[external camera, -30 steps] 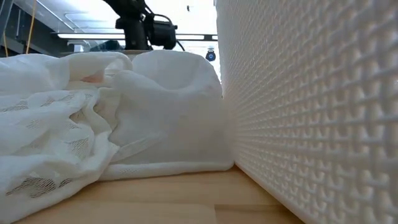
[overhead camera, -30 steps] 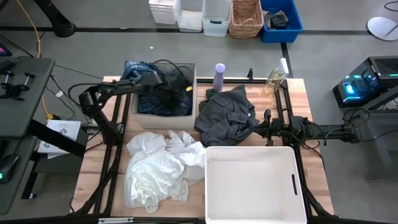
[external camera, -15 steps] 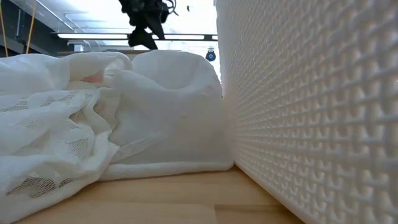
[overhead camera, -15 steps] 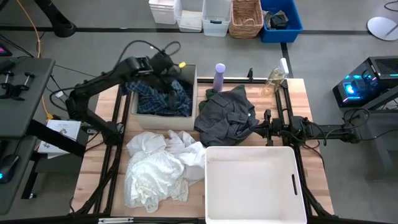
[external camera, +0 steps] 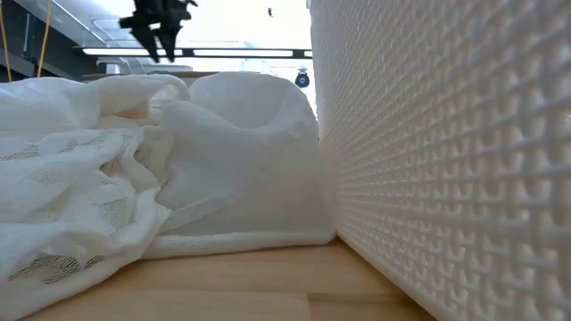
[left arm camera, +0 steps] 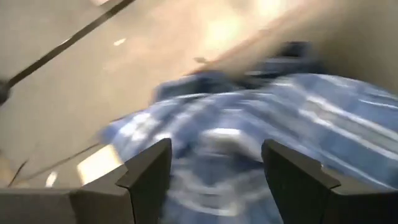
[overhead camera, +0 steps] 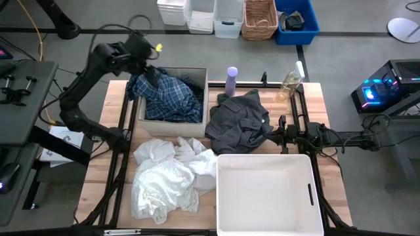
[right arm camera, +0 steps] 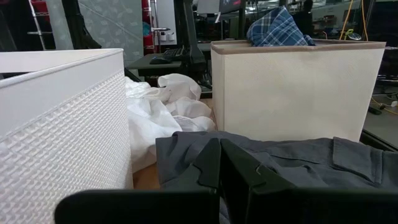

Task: Sort clothes
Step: Put the blue long sleeve into the gray bin, then put the gray long pants into the gray bin

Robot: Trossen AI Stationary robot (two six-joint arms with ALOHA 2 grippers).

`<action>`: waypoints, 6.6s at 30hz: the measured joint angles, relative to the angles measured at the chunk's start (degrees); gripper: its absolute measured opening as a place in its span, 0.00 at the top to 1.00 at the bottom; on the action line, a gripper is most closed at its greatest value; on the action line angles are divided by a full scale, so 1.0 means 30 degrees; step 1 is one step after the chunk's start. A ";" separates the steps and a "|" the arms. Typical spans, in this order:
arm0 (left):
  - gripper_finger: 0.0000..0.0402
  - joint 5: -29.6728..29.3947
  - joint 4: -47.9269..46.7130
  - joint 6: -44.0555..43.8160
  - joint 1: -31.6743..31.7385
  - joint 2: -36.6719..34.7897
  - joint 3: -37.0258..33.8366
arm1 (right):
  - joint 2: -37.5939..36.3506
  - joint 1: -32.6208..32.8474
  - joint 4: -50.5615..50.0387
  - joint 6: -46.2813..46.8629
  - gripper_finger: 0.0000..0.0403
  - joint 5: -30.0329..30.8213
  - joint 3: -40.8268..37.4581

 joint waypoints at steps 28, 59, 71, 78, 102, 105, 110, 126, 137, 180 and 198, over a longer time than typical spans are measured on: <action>0.41 0.1426 -0.1876 -0.0534 0.4677 0.3334 -0.0149 | 0.0022 0.0002 0.0001 0.0007 1.00 0.0000 0.0000; 0.99 0.4339 0.1702 0.0410 0.3535 0.1031 0.1090 | 0.0015 0.0002 0.0001 0.0004 1.00 0.0000 -0.0007; 1.00 0.8812 0.8749 -0.1331 -0.5305 -0.0613 -0.2438 | 0.0007 -0.0001 -0.0006 0.0000 1.00 0.0000 -0.0001; 1.00 0.5808 1.0385 -0.2920 -0.6141 -0.2250 -1.0312 | 0.0009 -0.0001 -0.0005 0.0007 1.00 0.0000 -0.0001; 0.43 0.7196 1.0906 0.1772 -0.4575 -0.1546 -1.3357 | 0.0015 0.0005 0.0001 0.0001 1.00 0.0000 -0.0001; 0.33 0.7152 0.9825 0.2699 -0.4554 -0.1546 -1.1352 | 0.0015 0.0006 0.0000 0.0000 1.00 0.0000 -0.0002; 0.27 0.7807 0.8174 0.3554 -0.4575 -0.1558 -0.8997 | 0.0015 0.0003 -0.0006 0.0005 1.00 0.0000 -0.0003; 0.26 1.2944 0.4794 0.1939 -0.5105 -0.6371 -0.7660 | 0.0015 0.0000 0.0000 0.0005 1.00 0.0000 -0.0004; 0.26 1.2998 1.2695 -0.1041 -0.5880 -1.1650 -0.8728 | 0.0015 0.0000 -0.0002 0.0006 1.00 0.0000 -0.0002; 0.26 1.1293 2.4701 -0.4214 -0.4291 -1.3042 -1.3562 | 1.4341 -0.0380 0.0064 1.7493 1.00 1.0875 1.2062; 0.26 1.1632 2.1552 -0.4557 -0.3649 -1.4385 -1.3562 | 2.2621 -0.4513 -1.1399 0.7726 0.93 0.1982 2.3097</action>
